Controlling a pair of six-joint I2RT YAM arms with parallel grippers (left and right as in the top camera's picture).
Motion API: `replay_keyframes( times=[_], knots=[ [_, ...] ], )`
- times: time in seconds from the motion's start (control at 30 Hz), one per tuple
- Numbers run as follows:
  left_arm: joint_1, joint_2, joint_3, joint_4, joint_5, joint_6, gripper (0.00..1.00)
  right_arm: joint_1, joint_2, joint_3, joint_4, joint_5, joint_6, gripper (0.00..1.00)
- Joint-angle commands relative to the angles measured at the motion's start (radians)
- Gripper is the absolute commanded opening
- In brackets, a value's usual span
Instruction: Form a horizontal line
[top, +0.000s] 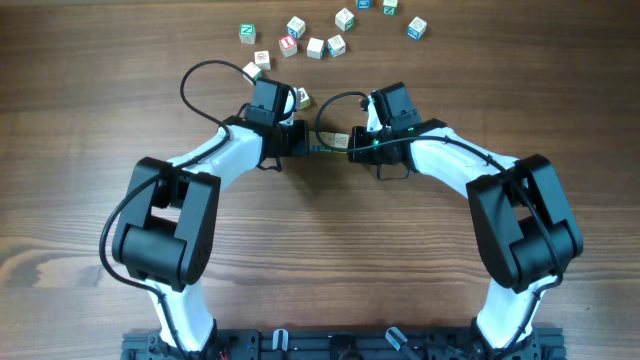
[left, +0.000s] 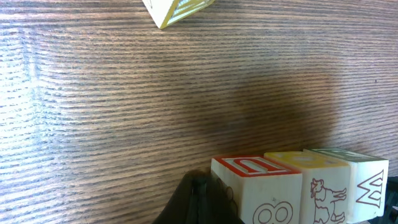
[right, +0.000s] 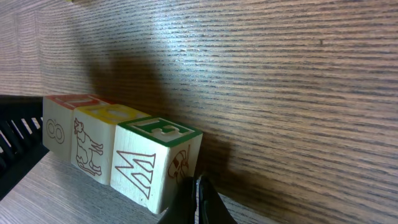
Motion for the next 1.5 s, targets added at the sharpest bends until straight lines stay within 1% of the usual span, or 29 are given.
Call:
replay_keyframes(
  times=[0.0, 0.27, 0.47, 0.63, 1.0, 1.47],
  knots=[
    [-0.018, 0.037, -0.036, -0.039, -0.007, -0.001, 0.04, 0.000, 0.019, 0.017, 0.016, -0.031, 0.008, 0.05],
    [-0.018, 0.037, -0.036, -0.052, -0.007, 0.006, 0.04, 0.000, 0.019, 0.017, 0.026, -0.018, -0.006, 0.05],
    [-0.018, 0.037, -0.036, -0.057, -0.019, 0.010, 0.04, 0.000, 0.019, 0.017, -0.001, -0.019, -0.106, 0.05],
    [-0.018, 0.037, -0.036, -0.058, -0.019, 0.010, 0.04, -0.005, 0.019, 0.017, -0.008, -0.019, -0.153, 0.05],
    [-0.018, 0.037, -0.036, -0.058, -0.018, 0.010, 0.04, -0.036, 0.019, 0.017, 0.002, -0.005, -0.166, 0.05],
    [-0.018, 0.037, -0.036, -0.058, -0.019, 0.010, 0.04, -0.035, 0.019, 0.017, 0.051, -0.035, -0.126, 0.05]
  ],
)
